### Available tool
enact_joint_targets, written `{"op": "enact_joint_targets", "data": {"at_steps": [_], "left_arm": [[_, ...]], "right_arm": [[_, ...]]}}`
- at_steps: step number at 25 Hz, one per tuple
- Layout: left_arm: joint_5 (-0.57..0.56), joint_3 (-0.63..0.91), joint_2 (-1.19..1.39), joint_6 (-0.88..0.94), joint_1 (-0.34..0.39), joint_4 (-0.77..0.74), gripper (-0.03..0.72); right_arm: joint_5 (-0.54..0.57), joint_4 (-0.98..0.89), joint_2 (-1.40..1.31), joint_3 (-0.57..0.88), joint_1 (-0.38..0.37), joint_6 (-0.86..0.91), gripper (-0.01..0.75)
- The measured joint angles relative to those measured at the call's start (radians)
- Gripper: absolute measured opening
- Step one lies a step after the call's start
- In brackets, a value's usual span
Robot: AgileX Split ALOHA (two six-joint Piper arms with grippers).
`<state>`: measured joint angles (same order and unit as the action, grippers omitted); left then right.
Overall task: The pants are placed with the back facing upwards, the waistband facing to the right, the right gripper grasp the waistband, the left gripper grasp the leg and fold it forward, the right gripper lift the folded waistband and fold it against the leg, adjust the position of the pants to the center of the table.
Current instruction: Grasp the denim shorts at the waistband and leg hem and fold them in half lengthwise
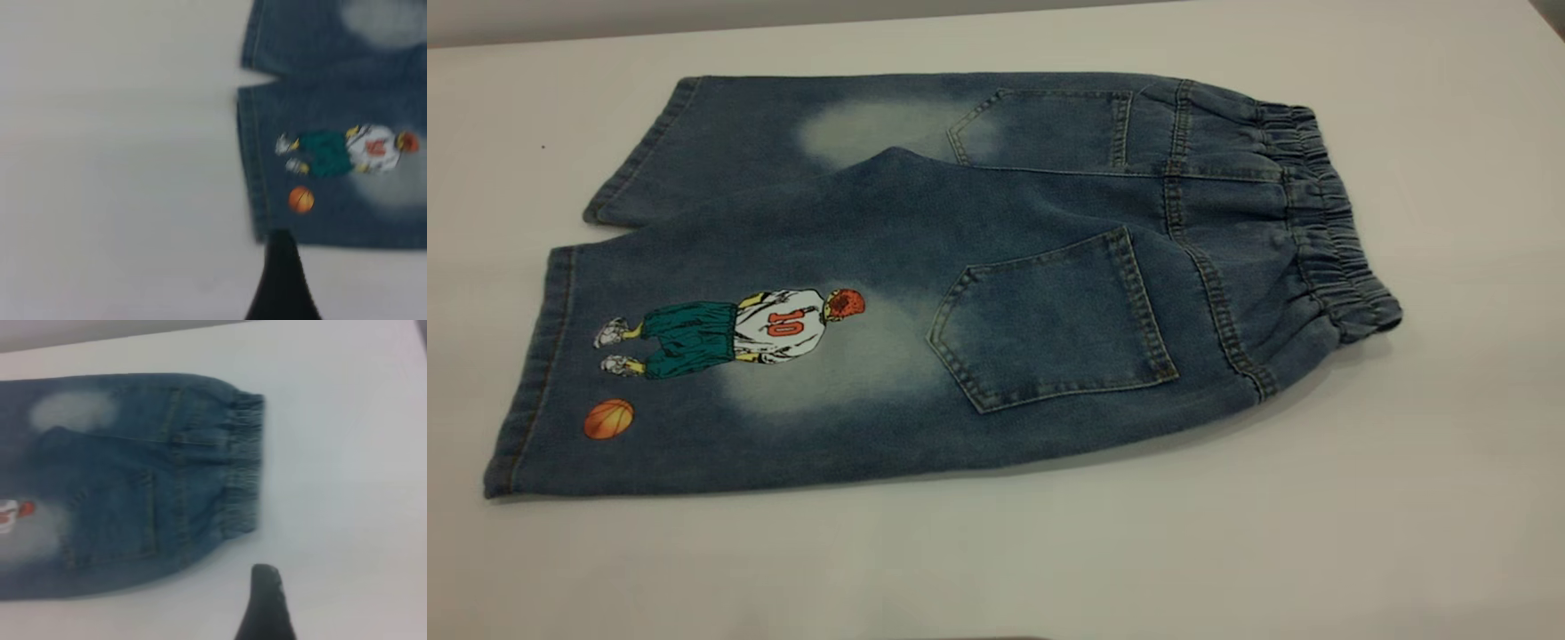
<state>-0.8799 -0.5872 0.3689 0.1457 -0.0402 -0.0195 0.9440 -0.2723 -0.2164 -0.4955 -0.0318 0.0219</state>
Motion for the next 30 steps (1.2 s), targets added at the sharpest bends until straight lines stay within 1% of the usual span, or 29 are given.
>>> {"op": "enact_joint_targets", "data": {"at_steps": [4,6,12,18,23,26,30], "left_arm": [[0.187,0.000,0.171,-0.003,0.000,0.065,0.470],[0.243,0.000,0.249,-0.004,0.000,0.083,0.470],[0.358,0.000,0.514,-0.005,0.000,0.118,0.472],[0.492,0.000,0.698,-0.004,0.000,0.172,0.473],[0.577,0.000,0.790,-0.004,0.000,0.176,0.473],[0.611,-0.001,0.834,-0.004,0.000,0.177,0.473],[0.654,-0.005,0.880,-0.004,0.000,0.178,0.473]], "right_arm": [[-0.140,-0.129,-0.194,0.000,0.000,-0.132,0.469],[-0.184,-0.197,-0.299,0.000,0.000,-0.204,0.469],[-0.324,-0.389,-0.577,0.000,0.000,-0.433,0.469],[-0.440,-0.554,-0.791,0.000,0.000,-0.620,0.469],[-0.557,-0.664,-0.919,0.000,0.000,-0.698,0.469],[-0.579,-0.723,-0.996,0.000,0.000,-0.708,0.469],[-0.540,-0.814,-1.128,-0.001,0.000,-0.755,0.483]]}}
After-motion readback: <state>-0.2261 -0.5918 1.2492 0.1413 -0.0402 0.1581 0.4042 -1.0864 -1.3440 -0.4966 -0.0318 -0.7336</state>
